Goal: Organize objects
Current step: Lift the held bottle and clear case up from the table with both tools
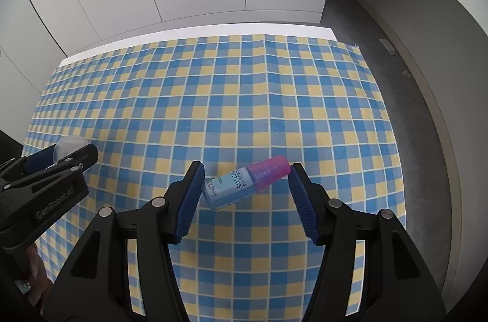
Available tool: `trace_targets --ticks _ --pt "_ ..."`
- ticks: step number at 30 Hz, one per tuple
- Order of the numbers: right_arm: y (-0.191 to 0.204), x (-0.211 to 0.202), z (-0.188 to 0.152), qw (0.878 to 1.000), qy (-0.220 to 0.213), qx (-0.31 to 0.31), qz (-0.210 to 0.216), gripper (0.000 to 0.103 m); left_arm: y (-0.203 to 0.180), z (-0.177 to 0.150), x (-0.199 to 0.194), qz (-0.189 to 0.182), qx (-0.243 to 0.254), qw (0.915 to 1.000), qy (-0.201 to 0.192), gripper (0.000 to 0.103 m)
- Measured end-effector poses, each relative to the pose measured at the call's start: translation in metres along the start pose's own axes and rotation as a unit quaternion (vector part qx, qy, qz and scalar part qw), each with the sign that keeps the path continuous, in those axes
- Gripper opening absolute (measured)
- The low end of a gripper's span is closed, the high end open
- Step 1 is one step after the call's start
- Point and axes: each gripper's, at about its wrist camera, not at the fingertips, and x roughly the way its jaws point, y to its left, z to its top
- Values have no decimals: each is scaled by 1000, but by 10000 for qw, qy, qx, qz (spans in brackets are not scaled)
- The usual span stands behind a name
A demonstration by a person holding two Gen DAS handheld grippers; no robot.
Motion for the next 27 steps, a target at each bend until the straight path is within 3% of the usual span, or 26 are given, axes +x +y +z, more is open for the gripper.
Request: trace_targets --ticks 12,27 --pt "0 -75 24 10000 -24 13 16 60 21 6 -90 -63 58 9997 -250 58" --pt "13 -227 61 9976 -669 -183 -19 60 58 38 -215 5 33 9971 -765 58"
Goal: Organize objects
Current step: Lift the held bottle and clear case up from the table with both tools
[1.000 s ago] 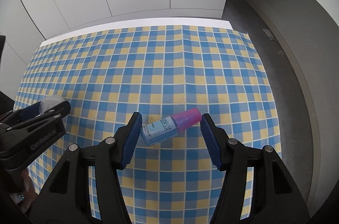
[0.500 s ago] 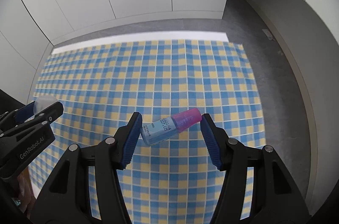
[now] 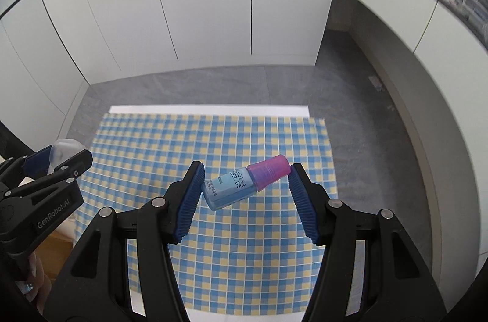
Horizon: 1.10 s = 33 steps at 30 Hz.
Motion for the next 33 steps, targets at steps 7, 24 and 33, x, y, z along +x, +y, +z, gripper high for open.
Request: trace_targets --ticks 7,24,33 --pt "7 -72 25 9994 -310 -173 -15 60 22 17 -67 58 -126 9997 -220 58" --pt "47 -176 36 9973 -601 -426 78 60 58 13 -155 77 -276 9985 -460 58" --pt "54 -187 24 9974 -597 -409 33 60 62 3 -161 37 -283 9984 -497 58"
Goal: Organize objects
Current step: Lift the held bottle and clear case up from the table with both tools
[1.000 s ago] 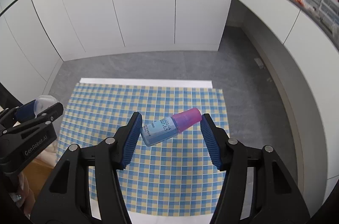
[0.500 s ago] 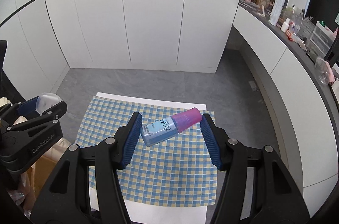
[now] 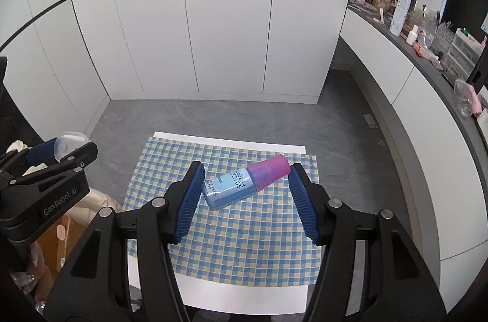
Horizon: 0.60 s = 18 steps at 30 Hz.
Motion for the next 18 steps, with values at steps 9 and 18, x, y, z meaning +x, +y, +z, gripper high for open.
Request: trace_targets --ticks 9,18 --pt "2 -8 -7 10000 5 -10 21 60 -1 -15 -19 35 211 9997 -84 58" --pt "7 -26 -32 9999 79 -51 57 60 6 -42 -35 -32 209 9998 -55 58"
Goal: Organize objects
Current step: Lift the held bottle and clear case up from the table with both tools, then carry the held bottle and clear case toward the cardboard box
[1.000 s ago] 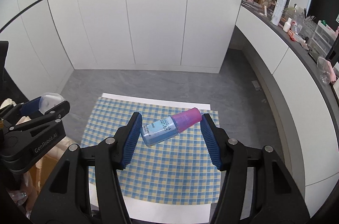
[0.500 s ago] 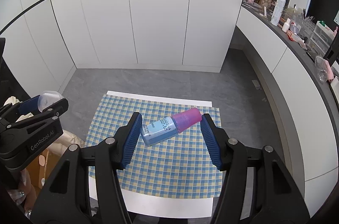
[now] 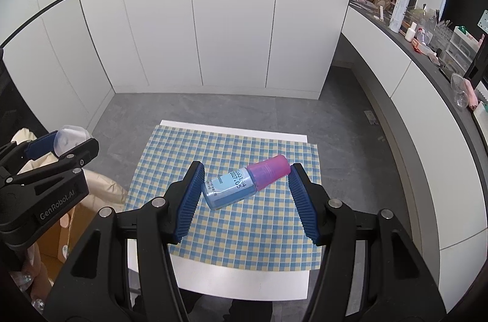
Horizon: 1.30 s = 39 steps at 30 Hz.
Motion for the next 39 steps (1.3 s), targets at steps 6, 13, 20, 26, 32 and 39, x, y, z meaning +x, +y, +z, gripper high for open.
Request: trace_targets --ticks 6,13,20,26,32,39 --pt "2 -15 -25 9999 91 -30 -31 60 13 -27 -17 3 -157 9999 -39 58" --pt "3 -32 -64 9998 184 -16 -68 60 23 -63 -34 26 -130 9999 -105 58" --pt "4 -49 -112 9995 240 198 -14 60 40 -107 -40 -88 -125 9999 39 58" --pt "9 -64 -149 9993 219 219 -209 60 63 -143 -60 -146 -149 9998 -5 58" --pt "10 -70 -181 9988 352 287 -160 60 77 -177 -73 -137 -222 9997 -24 58" --pt "8 -81 -223 9985 463 248 -150 60 80 -221 -82 192 -104 9997 -56 58"
